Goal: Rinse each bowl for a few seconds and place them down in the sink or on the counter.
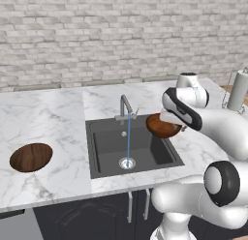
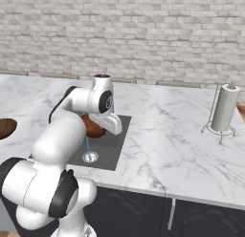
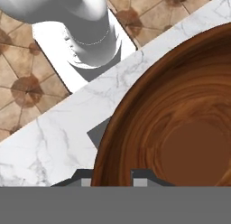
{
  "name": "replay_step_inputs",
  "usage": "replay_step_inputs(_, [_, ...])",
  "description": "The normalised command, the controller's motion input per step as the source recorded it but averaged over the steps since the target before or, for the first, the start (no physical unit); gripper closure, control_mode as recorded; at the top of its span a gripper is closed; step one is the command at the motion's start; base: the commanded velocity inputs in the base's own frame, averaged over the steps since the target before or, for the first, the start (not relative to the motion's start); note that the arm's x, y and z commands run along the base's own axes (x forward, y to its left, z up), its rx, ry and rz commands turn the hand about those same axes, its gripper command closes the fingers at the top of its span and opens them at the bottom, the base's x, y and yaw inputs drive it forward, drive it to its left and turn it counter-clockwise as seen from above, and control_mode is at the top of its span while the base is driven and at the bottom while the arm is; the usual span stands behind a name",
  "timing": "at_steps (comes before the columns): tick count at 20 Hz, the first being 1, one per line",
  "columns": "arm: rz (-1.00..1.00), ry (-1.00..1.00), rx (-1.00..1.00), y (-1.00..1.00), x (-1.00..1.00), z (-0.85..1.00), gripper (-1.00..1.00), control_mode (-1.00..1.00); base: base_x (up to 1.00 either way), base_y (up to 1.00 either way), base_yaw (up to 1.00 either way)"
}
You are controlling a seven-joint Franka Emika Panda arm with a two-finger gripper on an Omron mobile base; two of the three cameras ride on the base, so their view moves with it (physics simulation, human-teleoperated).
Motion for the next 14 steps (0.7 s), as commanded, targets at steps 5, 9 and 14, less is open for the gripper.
replay_step_inputs(5, [0.01, 0.03, 0.01, 0.25, 0.23, -0.11, 1.00, -1.00, 0.00, 0.00, 0.00])
replay_step_inputs(9, [0.02, 0.03, 0.00, 0.24, 0.22, -0.12, 1.00, -1.00, 0.00, 0.00, 0.00])
replay_step_inputs(14, [0.03, 0.02, 0.00, 0.22, 0.21, -0.11, 1.00, -1.00, 0.00, 0.00, 0.00])
